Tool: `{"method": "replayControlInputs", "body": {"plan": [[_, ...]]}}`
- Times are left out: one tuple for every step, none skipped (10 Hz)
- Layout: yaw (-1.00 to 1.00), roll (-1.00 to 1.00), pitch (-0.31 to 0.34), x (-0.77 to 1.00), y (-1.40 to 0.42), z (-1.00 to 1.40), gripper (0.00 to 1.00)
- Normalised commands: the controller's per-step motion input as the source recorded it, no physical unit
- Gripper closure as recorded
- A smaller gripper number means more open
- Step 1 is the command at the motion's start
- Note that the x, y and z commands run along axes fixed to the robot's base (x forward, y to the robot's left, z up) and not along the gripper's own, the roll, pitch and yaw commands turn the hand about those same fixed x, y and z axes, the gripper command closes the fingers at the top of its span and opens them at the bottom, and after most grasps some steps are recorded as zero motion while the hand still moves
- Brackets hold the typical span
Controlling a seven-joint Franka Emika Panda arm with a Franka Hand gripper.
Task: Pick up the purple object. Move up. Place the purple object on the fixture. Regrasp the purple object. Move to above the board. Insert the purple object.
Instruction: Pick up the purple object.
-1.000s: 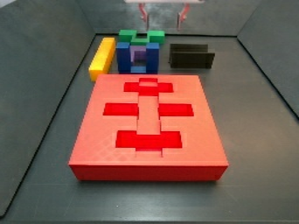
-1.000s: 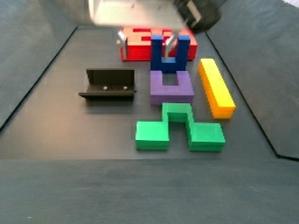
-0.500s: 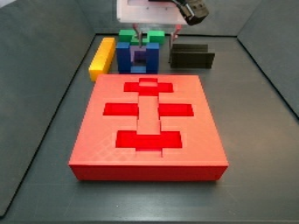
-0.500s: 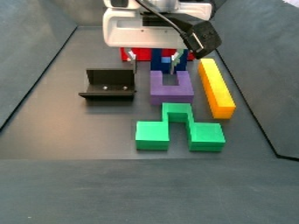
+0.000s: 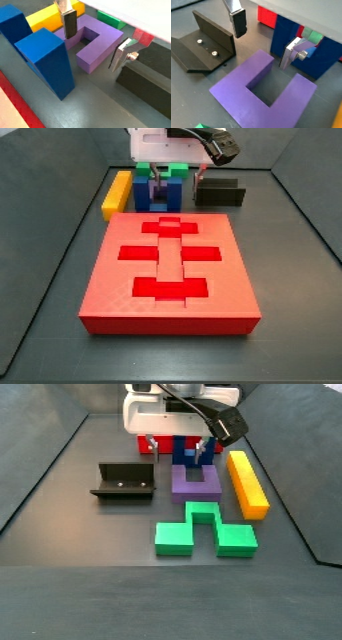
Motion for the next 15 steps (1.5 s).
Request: {"method": "replayControlInputs", "body": {"plan": [[-0.05,0.01,0.000,-0.41,0.00,-0.01,0.00],[-0.03,0.00,0.000,-0.27,0.00,0.00,0.00],[-0.06,-0.05,0.000,0.37,0.00,0.00,0.00],[-0.03,-0.06,0.000,0.50,0.00,-0.04,0.00],[0.00,-0.02,0.000,0.37,0.05,-0.14,0.00],[0.02,0.00,0.000,0.00,0.09,-0.24,0.00],[0.03,-0.01,0.000,-0.17,0.09,-0.12,0.00],[0.03,0.00,0.000,-0.41,0.00,0.00,0.00],[0.00,0.00,-0.003,-0.29,0.00,0.00,0.00],[0.00,0.00,0.000,-0.06,-0.06,-0.09,0.00],[0.00,0.02,0.000,0.12,-0.05,-0.09,0.00],[0.00,0.02,0.000,0.41,0.00,-0.09,0.00],[0.00,0.03,0.001,0.26,0.00,-0.17,0.00],[0.00,0.03,0.009,0.21,0.00,-0.16,0.00],[0.03,0.07,0.000,0.00,0.00,-0.25,0.00]]}}
